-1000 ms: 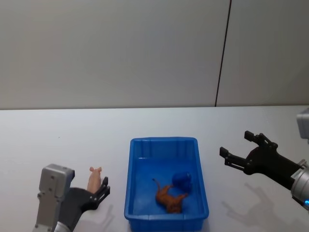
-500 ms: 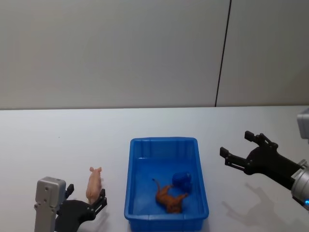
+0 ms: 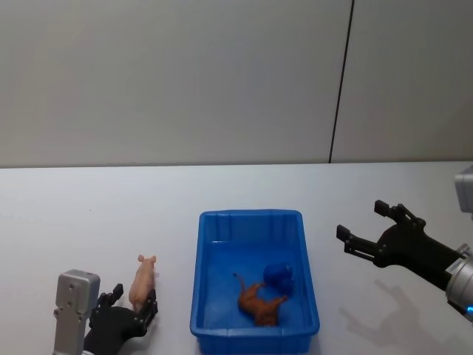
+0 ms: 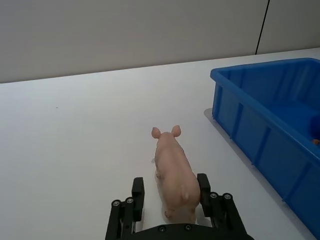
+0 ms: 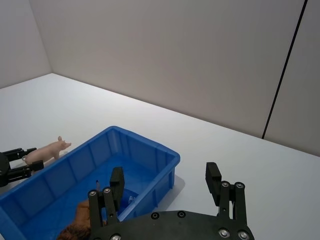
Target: Pick up the two dolls from the table and place them into the box.
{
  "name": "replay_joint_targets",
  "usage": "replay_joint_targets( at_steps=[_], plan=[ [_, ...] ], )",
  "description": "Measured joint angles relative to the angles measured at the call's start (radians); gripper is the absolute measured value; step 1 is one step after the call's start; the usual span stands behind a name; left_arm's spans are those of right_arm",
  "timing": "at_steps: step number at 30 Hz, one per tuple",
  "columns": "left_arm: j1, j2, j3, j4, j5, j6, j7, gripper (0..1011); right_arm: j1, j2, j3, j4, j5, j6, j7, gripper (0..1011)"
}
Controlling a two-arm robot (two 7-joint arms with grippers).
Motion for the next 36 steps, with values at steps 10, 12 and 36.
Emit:
replay_joint_targets(
  at_steps=[10,12,36],
  plan=[
    [-0.028,-0.017,-0.01,0.043,0.0,0.014,-0.041,415,0.0,0.0,0.0,0.0,0.0,0.0,0.0,1000],
    [-0.033,-0.019,-0.012,0.046,0.001,0.016,-0.049,391,0.0,0.0,0.0,0.0,0.0,0.0,0.0,1000],
    [-0.119,-0.06,-0.018,-0.081,0.148,0.036,-0.167,391,0.0,0.0,0.0,0.0,0.0,0.0,0.0,1000]
  ],
)
